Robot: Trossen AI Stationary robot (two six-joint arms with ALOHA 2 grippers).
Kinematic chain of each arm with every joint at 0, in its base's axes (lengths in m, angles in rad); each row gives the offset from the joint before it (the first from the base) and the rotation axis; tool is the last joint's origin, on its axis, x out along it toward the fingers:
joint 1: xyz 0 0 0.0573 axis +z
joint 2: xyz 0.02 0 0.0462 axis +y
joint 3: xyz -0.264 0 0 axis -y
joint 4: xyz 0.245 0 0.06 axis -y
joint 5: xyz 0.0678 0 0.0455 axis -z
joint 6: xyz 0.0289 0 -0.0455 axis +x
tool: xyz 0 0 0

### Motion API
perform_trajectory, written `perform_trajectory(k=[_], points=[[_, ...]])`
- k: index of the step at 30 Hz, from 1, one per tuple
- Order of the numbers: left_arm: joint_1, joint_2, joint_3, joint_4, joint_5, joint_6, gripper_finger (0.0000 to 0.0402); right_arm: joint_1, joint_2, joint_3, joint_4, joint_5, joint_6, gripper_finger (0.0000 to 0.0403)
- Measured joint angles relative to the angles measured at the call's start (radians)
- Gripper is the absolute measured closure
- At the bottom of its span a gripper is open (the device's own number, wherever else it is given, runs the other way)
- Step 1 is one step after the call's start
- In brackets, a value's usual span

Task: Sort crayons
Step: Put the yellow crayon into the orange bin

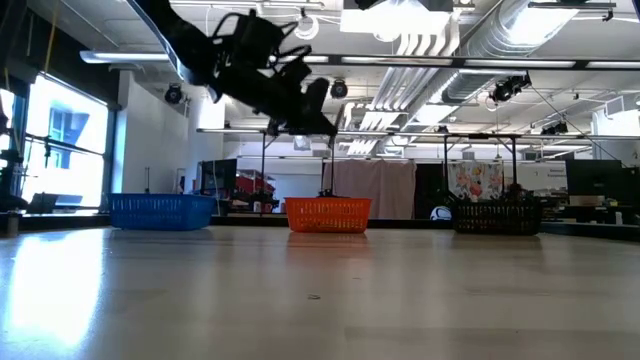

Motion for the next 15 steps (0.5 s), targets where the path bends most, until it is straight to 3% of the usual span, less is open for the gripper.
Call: perform_trajectory(k=[8,15], points=[[0.040,0.092,0.000,-0.001,-0.002,-0.225,0.0400,0.000,0.000,0.000,0.000,0.000,0.000,0.0304],[0.041,0.087,-0.001,-0.009,-0.002,-0.224,0.0364,0.000,0.000,0.000,0.000,0.000,0.000,0.0304]])
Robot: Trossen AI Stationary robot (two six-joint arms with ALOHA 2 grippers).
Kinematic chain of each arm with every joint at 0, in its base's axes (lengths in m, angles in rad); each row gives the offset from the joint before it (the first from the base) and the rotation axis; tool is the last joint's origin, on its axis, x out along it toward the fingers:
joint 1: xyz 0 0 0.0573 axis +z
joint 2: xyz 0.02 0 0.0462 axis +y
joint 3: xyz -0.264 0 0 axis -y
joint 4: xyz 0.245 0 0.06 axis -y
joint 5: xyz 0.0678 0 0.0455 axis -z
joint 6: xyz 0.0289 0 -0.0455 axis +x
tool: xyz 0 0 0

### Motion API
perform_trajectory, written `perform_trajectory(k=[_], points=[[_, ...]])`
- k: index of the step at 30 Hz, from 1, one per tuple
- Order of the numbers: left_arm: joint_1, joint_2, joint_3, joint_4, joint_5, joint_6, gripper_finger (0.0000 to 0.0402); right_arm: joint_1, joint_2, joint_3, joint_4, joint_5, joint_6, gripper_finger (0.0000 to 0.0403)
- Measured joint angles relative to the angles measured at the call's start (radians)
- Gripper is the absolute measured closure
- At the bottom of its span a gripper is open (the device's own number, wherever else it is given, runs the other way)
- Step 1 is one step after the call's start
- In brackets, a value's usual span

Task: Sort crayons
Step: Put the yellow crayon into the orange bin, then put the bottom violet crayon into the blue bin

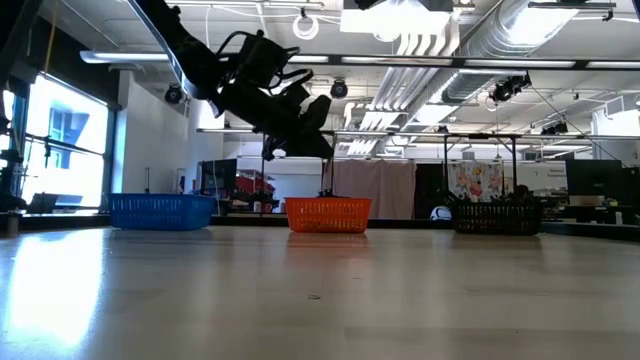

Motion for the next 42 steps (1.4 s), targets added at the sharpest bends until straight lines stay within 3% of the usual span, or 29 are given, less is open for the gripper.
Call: perform_trajectory(k=[11,13,18,22,25,31,35,42], points=[[0.000,0.000,0.000,-0.059,0.053,-0.012,0.0298,0.000,0.000,0.000,0.000,0.000,0.000,0.0304],[0.008,-0.011,0.000,-0.065,0.204,-0.083,0.0293,0.000,0.000,0.000,0.000,0.000,0.000,0.0304],[0.026,-0.039,0.002,-0.054,0.791,-0.319,0.0296,0.000,0.000,0.000,0.000,0.000,0.000,0.0304],[-0.035,-0.071,0.002,-0.065,1.238,-0.479,0.0312,0.000,0.000,0.000,0.000,0.000,0.000,0.0304],[-0.119,-0.107,0.002,-0.146,1.449,-0.573,0.0323,0.000,0.000,0.000,0.000,0.000,0.000,0.0304],[-0.329,-0.234,0.002,-0.535,1.450,-0.478,0.0338,0.000,0.000,0.000,0.000,0.000,0.000,0.0304],[-0.479,-0.304,0.002,-0.780,1.320,-0.467,0.0342,0.000,0.000,0.000,0.000,0.000,0.000,0.0304],[-0.759,-0.369,0.000,-1.023,1.038,-0.693,0.0342,0.000,-0.001,0.000,0.000,0.000,0.000,0.0304]])
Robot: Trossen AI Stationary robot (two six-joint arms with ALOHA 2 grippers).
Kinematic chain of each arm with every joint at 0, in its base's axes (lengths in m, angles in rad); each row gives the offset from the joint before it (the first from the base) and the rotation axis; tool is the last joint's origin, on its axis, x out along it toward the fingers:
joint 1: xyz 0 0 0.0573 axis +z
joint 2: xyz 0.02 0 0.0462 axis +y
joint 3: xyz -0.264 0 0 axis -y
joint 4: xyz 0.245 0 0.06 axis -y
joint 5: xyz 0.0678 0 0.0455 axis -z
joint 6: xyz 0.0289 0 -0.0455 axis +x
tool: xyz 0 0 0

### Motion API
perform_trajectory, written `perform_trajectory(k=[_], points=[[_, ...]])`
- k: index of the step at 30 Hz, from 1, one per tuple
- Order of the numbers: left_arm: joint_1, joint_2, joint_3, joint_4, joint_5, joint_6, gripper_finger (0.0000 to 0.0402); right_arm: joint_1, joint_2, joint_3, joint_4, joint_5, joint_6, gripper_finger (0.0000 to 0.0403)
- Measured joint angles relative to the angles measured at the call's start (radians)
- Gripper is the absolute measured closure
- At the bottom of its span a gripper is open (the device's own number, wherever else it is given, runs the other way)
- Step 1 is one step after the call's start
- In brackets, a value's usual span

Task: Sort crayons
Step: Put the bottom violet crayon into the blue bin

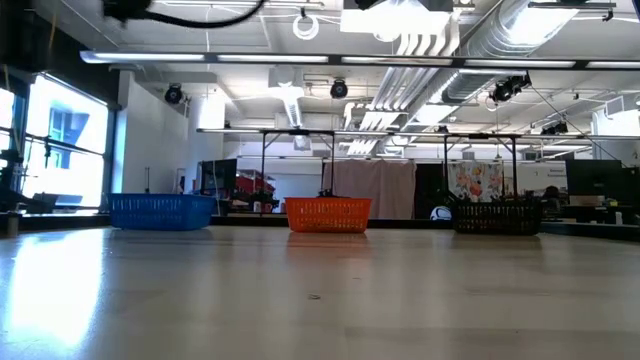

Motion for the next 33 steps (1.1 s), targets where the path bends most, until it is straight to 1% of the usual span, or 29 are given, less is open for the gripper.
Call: perform_trajectory(k=[4,10,14,16,18,20,22,29,33], points=[[-0.155,0.011,0.000,-0.017,-0.187,-0.071,0.0342,0.000,0.000,0.000,0.000,0.000,0.000,0.0304],[-0.348,0.039,0.000,-0.029,-0.533,-0.120,0.0342,0.000,0.000,0.000,0.000,0.000,0.000,0.0304],[-0.435,0.050,0.000,-0.120,-0.729,-0.110,0.0342,0.000,0.000,0.000,0.000,0.000,0.000,0.0304],[-0.467,0.058,0.000,-0.191,-0.802,-0.132,0.0342,0.000,0.000,0.000,0.000,0.000,0.000,0.0304],[-0.492,0.064,0.000,-0.264,-0.843,-0.147,0.0342,0.000,0.000,0.000,0.000,0.000,0.000,0.0304],[-0.513,0.075,0.000,-0.333,-0.858,-0.158,0.0342,0.000,0.000,0.000,0.000,0.000,0.000,0.0304],[-0.531,0.085,0.000,-0.362,-0.860,-0.163,0.0341,0.000,0.000,0.000,0.000,0.000,0.000,0.0304],[-0.610,0.138,0.000,-0.301,-0.896,-0.072,0.0341,0.000,0.000,0.000,0.000,0.000,0.000,0.0304],[-0.646,0.170,0.000,-0.311,-0.958,-0.041,0.0341,0.000,0.000,0.000,0.000,0.000,0.000,0.0304]])
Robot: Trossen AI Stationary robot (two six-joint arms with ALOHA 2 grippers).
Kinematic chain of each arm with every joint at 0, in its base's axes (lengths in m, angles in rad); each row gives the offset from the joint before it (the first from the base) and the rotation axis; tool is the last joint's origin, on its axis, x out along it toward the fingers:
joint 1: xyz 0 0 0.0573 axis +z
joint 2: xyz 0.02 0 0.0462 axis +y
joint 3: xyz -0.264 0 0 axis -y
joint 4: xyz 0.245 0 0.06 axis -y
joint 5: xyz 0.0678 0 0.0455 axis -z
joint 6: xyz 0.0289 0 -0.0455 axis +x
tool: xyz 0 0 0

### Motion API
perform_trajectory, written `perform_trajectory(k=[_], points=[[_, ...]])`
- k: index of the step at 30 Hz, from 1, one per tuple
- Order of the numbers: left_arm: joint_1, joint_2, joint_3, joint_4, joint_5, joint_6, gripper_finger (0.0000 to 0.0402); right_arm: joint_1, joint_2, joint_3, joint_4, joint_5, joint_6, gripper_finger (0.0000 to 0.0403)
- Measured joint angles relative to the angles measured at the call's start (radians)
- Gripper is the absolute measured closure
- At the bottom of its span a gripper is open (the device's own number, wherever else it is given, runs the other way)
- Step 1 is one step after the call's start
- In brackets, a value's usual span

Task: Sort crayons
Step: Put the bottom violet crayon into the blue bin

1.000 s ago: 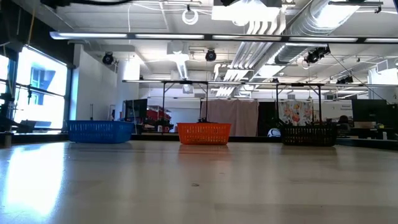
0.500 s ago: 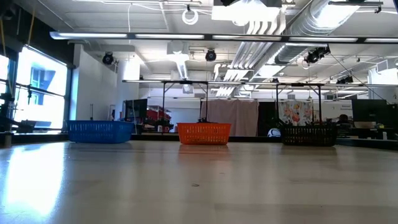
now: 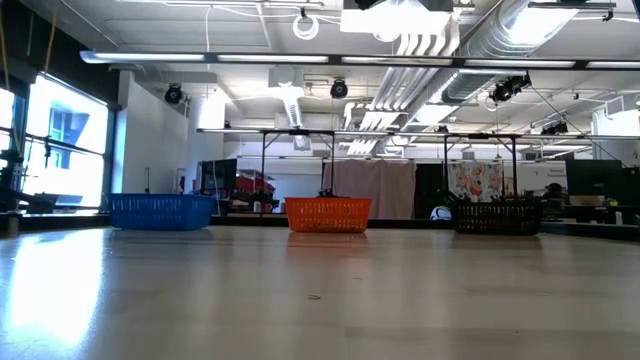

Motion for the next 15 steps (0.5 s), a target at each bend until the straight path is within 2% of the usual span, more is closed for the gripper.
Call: perform_trajectory(k=[15], points=[[-0.053,0.149,0.003,0.023,-0.014,0.034,0.0341,0.000,0.000,0.000,0.000,0.000,0.000,0.0304]])
